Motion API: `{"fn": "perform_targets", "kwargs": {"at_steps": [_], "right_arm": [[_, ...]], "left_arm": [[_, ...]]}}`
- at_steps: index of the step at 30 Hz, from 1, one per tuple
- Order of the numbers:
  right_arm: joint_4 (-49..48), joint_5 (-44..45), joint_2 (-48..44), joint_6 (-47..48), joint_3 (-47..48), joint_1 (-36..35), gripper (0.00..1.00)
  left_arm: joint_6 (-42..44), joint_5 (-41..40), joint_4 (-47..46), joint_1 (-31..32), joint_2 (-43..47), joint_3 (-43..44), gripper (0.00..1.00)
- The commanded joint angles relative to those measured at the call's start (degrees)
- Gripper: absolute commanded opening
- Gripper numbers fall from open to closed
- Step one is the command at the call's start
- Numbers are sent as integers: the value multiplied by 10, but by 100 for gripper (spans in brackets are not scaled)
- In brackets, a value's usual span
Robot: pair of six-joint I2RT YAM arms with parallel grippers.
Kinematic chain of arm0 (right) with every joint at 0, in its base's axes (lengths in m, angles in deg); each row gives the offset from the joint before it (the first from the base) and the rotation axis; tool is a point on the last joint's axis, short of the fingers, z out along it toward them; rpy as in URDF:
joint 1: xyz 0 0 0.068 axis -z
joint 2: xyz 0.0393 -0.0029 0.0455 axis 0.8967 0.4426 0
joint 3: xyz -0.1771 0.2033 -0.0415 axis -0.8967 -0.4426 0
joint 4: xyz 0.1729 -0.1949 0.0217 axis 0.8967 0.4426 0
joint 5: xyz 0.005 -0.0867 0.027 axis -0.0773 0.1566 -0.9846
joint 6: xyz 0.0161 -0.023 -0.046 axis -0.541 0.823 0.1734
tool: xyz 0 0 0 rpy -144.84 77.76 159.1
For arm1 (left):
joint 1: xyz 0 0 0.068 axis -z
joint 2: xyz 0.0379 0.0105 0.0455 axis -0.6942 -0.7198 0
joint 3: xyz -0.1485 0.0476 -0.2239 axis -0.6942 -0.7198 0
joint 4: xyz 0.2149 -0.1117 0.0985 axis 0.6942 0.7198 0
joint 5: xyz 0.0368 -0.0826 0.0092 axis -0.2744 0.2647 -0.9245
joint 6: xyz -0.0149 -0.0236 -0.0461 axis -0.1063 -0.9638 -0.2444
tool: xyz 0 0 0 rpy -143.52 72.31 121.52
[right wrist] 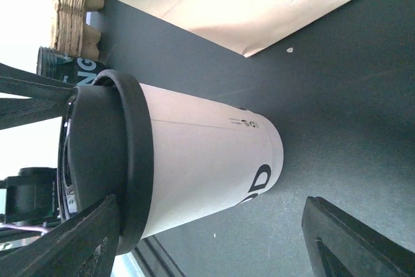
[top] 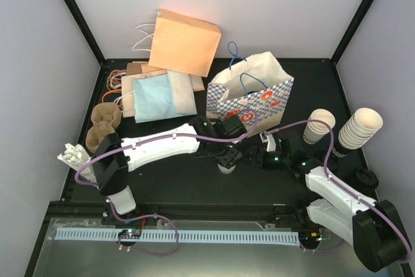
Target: Pack the takeout coffee
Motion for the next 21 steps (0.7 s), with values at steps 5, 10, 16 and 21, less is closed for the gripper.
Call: {"fn": "perform_targets", "kwargs": {"at_steps": [5, 10, 16, 21], "right_arm": [[135, 62, -67, 32, 82, -2, 80], [111, 46, -48, 25, 77, -2, 79], [80, 43, -21, 16, 57, -2, 76], [76, 60, -30, 12, 41, -2, 72]], "left_arm": [[50, 65, -44, -2, 15, -47, 69], [120, 88, -50, -1, 33, -65, 68], [165, 68, -20, 0, 15, -62, 67], [174, 62, -18, 0, 11, -65, 67]]}}
